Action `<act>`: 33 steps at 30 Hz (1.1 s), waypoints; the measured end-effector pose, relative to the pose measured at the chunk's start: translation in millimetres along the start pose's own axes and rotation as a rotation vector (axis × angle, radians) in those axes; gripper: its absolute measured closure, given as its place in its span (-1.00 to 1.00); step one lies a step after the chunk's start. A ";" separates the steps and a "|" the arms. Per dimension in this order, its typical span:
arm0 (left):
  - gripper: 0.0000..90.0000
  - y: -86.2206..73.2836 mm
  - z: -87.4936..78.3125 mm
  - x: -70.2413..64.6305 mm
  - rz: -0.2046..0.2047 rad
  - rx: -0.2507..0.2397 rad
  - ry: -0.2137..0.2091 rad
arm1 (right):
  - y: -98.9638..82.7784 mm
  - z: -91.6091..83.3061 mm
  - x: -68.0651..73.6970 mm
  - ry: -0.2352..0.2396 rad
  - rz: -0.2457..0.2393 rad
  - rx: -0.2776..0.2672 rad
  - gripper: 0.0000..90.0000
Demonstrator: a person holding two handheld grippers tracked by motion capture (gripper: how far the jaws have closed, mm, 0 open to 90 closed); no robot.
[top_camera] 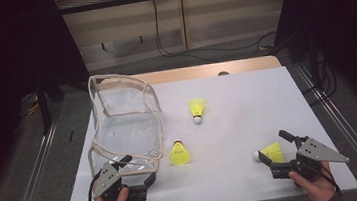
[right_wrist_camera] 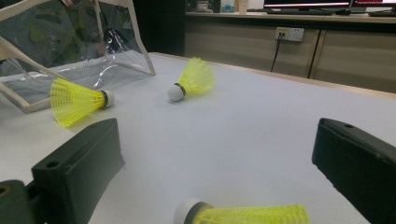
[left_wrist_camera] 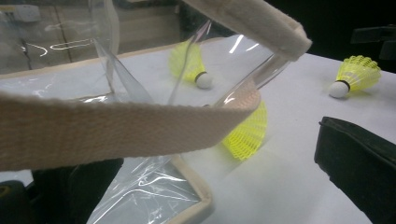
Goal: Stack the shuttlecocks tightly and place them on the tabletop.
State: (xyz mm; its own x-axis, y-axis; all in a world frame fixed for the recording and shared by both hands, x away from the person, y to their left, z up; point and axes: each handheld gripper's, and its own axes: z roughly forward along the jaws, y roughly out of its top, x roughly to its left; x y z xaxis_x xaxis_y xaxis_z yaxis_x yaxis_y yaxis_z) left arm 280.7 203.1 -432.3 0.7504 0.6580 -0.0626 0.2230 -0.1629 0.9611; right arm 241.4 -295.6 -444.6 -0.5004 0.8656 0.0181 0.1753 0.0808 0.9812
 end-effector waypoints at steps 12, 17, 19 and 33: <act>-0.97 -0.2 4.9 -8.1 0.003 0.029 -0.037 | 0.1 0.8 0.8 0.008 0.001 -0.001 -0.98; -0.97 -0.1 8.5 -14.1 0.003 0.040 -0.064 | 0.3 1.2 2.0 0.014 -0.006 0.000 -0.98; -0.97 -0.1 8.9 -14.6 0.006 0.044 -0.067 | 0.2 1.3 1.8 0.012 -0.006 0.001 -0.98; -0.98 -0.3 11.2 -21.7 -0.006 0.056 -0.099 | 0.6 2.2 2.8 0.015 -0.011 0.000 -0.98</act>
State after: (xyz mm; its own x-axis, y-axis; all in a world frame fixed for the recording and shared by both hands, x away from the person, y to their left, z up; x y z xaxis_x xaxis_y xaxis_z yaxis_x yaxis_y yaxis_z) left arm 271.3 180.6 -434.2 0.8060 0.5838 -0.0974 0.2605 -0.2020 0.9441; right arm 242.0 -292.0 -444.4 -0.5153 0.8569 0.0106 0.1699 0.0901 0.9813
